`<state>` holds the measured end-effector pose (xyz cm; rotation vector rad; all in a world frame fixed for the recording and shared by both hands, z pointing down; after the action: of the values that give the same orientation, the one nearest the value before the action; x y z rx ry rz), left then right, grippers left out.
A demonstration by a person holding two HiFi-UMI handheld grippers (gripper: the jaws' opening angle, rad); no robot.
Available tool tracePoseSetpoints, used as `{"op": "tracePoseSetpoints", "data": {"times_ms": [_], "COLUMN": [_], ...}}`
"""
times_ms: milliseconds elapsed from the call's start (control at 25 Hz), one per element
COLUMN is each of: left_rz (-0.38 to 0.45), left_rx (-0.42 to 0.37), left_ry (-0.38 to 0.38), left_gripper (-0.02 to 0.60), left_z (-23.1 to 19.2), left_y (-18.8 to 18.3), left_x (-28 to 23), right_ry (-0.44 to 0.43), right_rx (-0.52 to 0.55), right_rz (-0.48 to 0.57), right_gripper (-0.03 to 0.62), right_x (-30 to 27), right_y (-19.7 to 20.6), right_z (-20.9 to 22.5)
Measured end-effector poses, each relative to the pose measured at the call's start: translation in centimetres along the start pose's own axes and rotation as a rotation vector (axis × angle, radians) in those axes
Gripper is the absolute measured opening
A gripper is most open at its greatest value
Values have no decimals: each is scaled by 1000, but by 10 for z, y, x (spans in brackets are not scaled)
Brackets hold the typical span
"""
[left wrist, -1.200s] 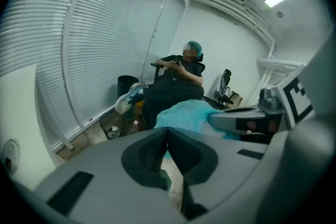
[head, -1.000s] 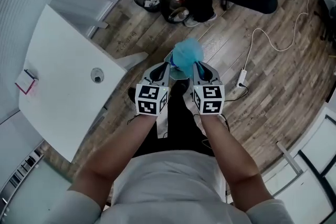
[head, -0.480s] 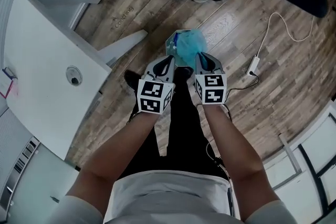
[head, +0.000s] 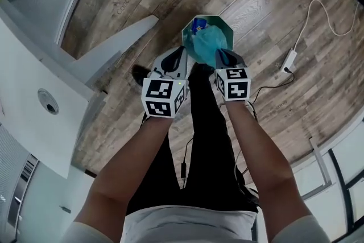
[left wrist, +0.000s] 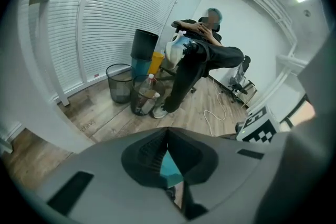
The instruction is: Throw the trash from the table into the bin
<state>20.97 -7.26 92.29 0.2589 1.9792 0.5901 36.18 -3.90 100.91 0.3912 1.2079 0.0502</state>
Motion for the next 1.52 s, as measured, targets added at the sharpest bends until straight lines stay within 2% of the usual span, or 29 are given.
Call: {"op": "tracePoseSetpoints", "data": {"times_ms": [320,440,560,760,840,1000,1160,1360,1520], "left_rz": [-44,-42,-39,-36,-37,-32,-42,-48,-18], "left_rx": [41,74,66,57,44,30,21,-5,-51], "left_ry": [-33,-36,-22,-19,-10,3,14,32,26], "left_gripper": [5,5,5,5,5,5,5,5,5], "left_z": [-30,-31,-29,-30,-27,-22,-16,0,9], "left_y": [35,38,35,29,27,22,24,21,5], "left_x": [-24,-26,-25,-21,-17,-9,3,28,46], "right_ry": [-4,-20,-10,-5,-15,3,-2,-7,-7], "right_rx": [4,6,20,31,27,20,21,10,42], "right_rz": [-35,-49,-52,-64,-71,-72,-68,-57,-10], "right_gripper": [17,17,17,22,83,105,162,167,167], "right_x": [-51,-60,-62,-57,-55,-48,-37,-11,18], "right_y": [16,18,15,16,18,21,20,14,-4], "right_z": [-3,-6,-6,-5,-6,-5,-11,-21,-33]}}
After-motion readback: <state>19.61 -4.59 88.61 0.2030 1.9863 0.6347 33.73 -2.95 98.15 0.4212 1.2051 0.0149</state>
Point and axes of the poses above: the fingertips, and each gripper's own axes: x backward along the fingers, z to its right, y out of its underside, the point moved 5 cm from there along x, backward along the fingers, and after that the axes turned 3 degrees about -z, right-handed, at the moved point
